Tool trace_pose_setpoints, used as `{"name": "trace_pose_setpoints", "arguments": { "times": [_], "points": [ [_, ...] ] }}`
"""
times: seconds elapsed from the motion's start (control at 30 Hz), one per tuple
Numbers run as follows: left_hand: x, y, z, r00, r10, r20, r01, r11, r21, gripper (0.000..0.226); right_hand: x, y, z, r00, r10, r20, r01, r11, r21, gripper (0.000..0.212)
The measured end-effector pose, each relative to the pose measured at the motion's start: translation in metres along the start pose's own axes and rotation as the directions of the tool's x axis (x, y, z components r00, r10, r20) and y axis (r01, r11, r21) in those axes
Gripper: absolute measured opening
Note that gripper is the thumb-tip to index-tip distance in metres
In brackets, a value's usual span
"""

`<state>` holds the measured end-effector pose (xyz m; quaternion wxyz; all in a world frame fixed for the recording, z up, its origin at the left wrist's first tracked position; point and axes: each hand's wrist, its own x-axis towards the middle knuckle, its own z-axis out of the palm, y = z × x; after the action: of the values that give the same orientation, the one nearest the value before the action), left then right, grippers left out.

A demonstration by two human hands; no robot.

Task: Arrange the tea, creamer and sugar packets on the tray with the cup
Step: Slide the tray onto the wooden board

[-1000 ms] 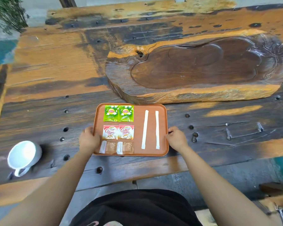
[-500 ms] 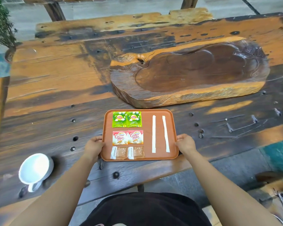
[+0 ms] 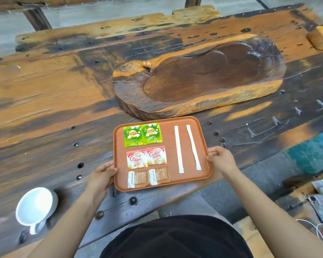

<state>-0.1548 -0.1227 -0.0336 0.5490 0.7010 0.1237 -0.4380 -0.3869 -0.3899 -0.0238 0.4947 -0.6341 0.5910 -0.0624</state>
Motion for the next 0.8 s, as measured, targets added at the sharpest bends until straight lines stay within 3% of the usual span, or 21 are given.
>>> {"name": "trace_pose_setpoints", "arguments": {
  "times": [0.3, 0.8],
  "points": [
    [-0.004, 0.035, 0.05, 0.997, 0.049, 0.065, -0.047, 0.999, -0.021, 0.035, 0.028, -0.022, -0.051, 0.996, -0.069, -0.049, 0.073, 0.993, 0.092, 0.02],
    [0.033, 0.102, 0.187, 0.998, 0.057, 0.039, -0.054, 0.996, -0.067, 0.038, 0.166, -0.079, -0.131, 0.997, -0.062, -0.043, 0.066, 0.99, 0.122, 0.017]
  ]
}}
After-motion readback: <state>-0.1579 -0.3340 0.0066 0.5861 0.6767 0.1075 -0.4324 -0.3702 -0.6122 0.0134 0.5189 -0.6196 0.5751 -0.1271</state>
